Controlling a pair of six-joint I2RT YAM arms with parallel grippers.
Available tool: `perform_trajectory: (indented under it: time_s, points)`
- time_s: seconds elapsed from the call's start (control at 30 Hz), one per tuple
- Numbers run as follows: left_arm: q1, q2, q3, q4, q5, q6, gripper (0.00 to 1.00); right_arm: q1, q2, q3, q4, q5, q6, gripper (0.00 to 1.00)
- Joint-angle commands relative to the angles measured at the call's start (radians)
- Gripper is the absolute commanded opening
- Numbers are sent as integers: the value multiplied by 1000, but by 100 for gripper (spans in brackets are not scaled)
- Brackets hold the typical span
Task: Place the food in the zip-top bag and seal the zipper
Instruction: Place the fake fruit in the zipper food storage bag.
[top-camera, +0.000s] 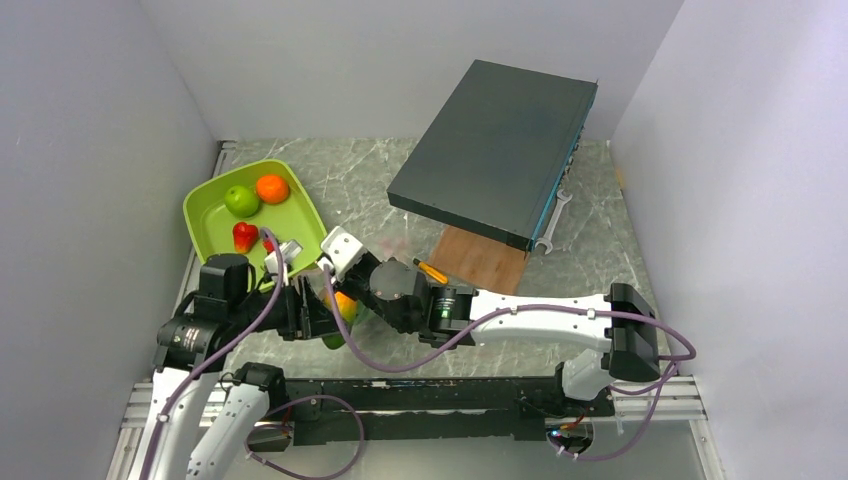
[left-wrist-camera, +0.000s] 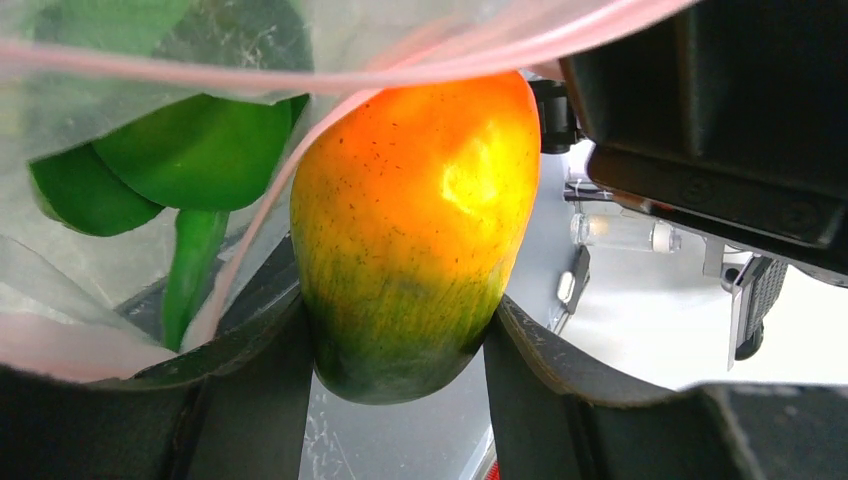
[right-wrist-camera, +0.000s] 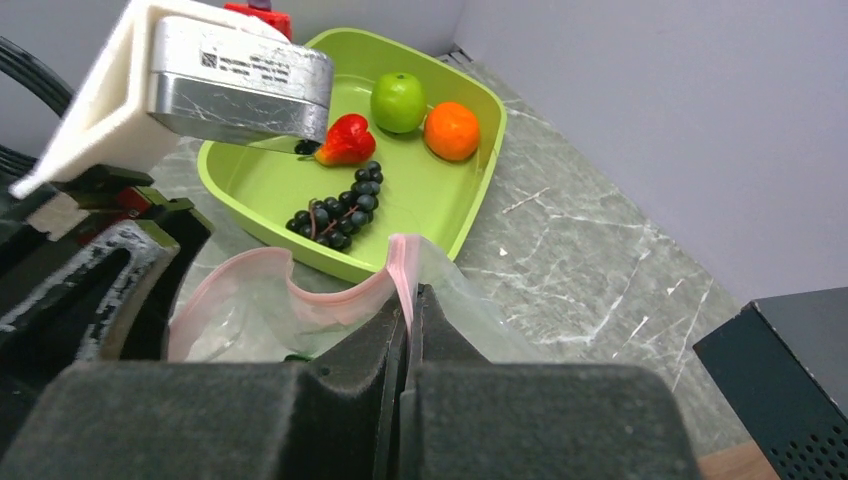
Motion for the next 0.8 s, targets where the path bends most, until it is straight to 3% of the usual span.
perform_trajectory:
  time_s: [0.0,0.33,0.77]
  points:
    - [0,-26,96,-29,22,33,0,10,-1,16,74,18,-43,0]
    - [0,-70,51,-38,9,-8,0,10,10,31,67,4,1,0]
    - [0,-152,168,-30,31,-86,0,9,18,43,53,9,-18,0]
